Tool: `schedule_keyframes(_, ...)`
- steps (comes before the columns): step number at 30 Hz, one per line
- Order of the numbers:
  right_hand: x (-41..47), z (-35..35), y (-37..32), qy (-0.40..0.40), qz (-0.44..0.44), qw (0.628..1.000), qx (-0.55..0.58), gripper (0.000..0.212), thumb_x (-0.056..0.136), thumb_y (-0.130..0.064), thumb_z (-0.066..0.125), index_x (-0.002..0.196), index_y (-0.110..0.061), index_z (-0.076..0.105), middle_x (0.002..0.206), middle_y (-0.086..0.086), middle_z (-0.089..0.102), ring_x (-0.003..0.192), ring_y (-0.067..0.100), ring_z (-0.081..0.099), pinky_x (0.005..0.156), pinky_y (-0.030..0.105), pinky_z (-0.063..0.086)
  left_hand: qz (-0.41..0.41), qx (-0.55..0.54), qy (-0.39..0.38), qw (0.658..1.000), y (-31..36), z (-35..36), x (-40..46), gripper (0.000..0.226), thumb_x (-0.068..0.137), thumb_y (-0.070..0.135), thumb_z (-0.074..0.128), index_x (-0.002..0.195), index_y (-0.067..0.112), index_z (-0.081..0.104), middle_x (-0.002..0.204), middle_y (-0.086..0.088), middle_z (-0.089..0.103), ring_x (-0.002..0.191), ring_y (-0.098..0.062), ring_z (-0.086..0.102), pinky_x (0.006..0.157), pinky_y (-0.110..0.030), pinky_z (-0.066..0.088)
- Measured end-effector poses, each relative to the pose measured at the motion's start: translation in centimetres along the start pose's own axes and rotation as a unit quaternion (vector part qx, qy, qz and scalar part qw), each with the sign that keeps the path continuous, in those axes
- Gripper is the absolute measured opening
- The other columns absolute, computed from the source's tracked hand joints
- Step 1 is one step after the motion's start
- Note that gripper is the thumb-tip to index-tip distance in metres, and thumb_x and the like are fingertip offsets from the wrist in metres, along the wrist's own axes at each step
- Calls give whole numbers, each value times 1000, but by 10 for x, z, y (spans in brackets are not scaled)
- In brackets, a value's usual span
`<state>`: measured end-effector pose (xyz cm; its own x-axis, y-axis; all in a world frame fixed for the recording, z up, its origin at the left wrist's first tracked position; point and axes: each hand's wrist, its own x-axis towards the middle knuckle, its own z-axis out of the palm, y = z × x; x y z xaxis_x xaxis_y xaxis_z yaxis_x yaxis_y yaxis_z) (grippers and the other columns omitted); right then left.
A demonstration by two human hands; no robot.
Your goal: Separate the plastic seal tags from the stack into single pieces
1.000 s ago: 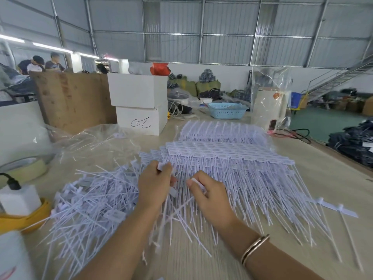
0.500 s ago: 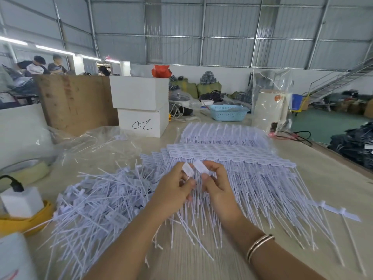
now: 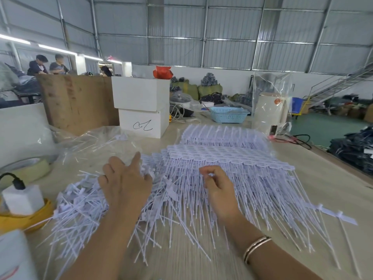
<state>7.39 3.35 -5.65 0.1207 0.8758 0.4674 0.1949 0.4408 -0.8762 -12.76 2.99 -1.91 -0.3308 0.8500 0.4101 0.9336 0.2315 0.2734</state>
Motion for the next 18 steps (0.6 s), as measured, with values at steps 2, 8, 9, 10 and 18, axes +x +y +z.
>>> schedule_keyframes(2, 14, -4, 3, 42, -1, 998, -56, 29, 94, -4, 49, 84, -27, 63, 71, -2, 55, 47, 1, 41, 48, 11, 34, 20, -13, 45, 999, 5, 1, -2, 51, 89, 44, 53, 138, 35, 43, 113, -8, 35, 104, -27, 34, 87, -38, 29)
schedule_keyframes(8, 67, -12, 14, -54, -11, 882, -468, 36, 97, -20, 43, 132, -14, 52, 136, 5, 48, 122, 24, 45, 101, 36, 35, 240, -76, 62, 966, 40, 13, -24, 26, 92, 32, 45, 104, 27, 68, 97, 4, 58, 94, -18, 52, 83, -34, 37)
schedule_keyframes(9, 73, -10, 16, -71, -16, 852, -519, 40, 98, -25, 41, 137, -14, 46, 141, 4, 44, 128, 24, 40, 105, 37, 30, 260, -83, 55, 960, 42, 17, -26, 27, 92, 32, 44, 103, 28, 67, 97, 6, 59, 95, -16, 51, 84, -32, 36)
schedule_keyframes(10, 79, -7, 18, -83, -16, 827, -555, 44, 98, -29, 38, 140, -14, 41, 143, 4, 41, 131, 23, 37, 107, 37, 27, 276, -88, 51, 956, 44, 20, -28, 26, 92, 32, 44, 102, 28, 67, 96, 7, 59, 95, -15, 51, 84, -31, 35)
schedule_keyframes(18, 93, 5, 24, -42, -36, 783, -619, 39, 95, -37, 41, 127, -16, 46, 126, 4, 47, 121, 25, 40, 105, 43, 22, 280, -91, 45, 955, 39, 29, -23, 26, 93, 32, 43, 102, 30, 67, 98, 11, 62, 99, -13, 52, 87, -30, 36)
